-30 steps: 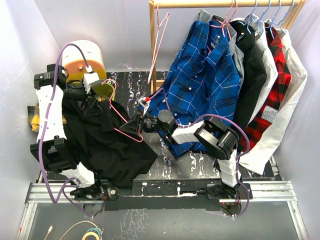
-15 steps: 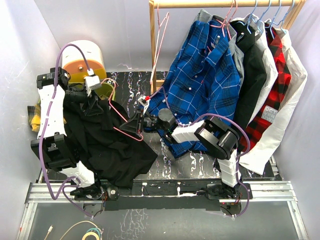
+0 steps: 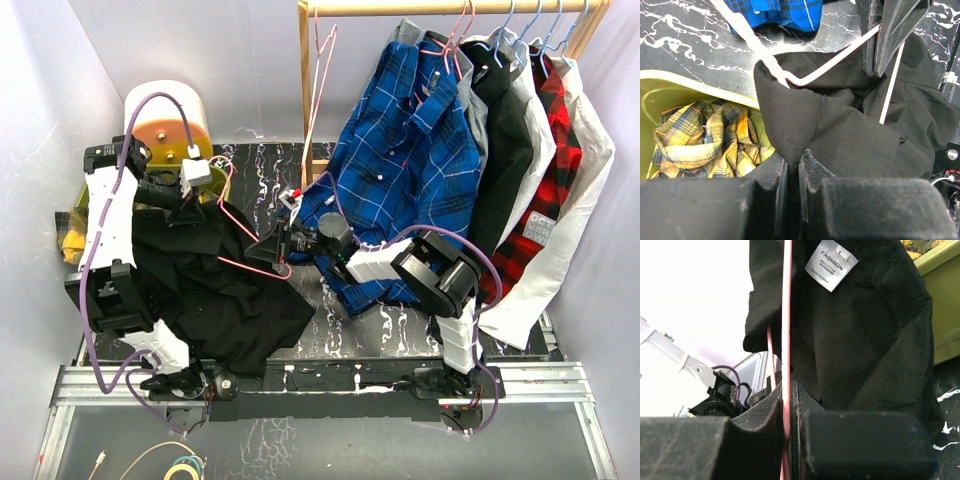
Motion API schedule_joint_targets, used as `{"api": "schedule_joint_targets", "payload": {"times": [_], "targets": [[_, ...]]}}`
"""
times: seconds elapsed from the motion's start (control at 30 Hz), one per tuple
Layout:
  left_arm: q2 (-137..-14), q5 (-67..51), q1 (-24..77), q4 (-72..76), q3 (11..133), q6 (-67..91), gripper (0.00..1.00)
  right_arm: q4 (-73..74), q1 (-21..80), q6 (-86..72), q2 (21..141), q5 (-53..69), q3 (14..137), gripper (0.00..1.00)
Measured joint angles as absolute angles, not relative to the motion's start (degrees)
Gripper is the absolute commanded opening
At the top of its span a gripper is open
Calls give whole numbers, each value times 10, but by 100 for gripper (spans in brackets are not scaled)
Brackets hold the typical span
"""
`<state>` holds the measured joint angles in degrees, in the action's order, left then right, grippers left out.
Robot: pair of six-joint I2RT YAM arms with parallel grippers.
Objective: Place the shirt on the hanger
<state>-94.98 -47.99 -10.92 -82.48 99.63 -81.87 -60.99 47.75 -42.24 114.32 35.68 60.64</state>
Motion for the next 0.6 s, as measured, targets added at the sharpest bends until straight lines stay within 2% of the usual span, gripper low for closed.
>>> {"api": "schedule_joint_targets", "payload": {"times": [0.03,0.07,0.17,0.2,0.43,0.6], "targets": [[-948,-480,-109,-825,997,-819,0,-609,479,-420,1141,356,606,17],[-944,-480,-109,-826,998,-818,0,-606,480,-418,1137,353,604,33],[-922,-479,-109,-827,1003,-814,0,-604,479,-406,1109,341,594,92],[-912,-482,-109,-826,1007,-811,0,-604,478,-403,1092,337,590,98],[-800,-508,-109,-812,1027,-772,0,-597,454,-361,900,293,487,98],[-724,-520,-109,-759,1054,-676,0,-569,432,-333,743,234,369,98]]}}
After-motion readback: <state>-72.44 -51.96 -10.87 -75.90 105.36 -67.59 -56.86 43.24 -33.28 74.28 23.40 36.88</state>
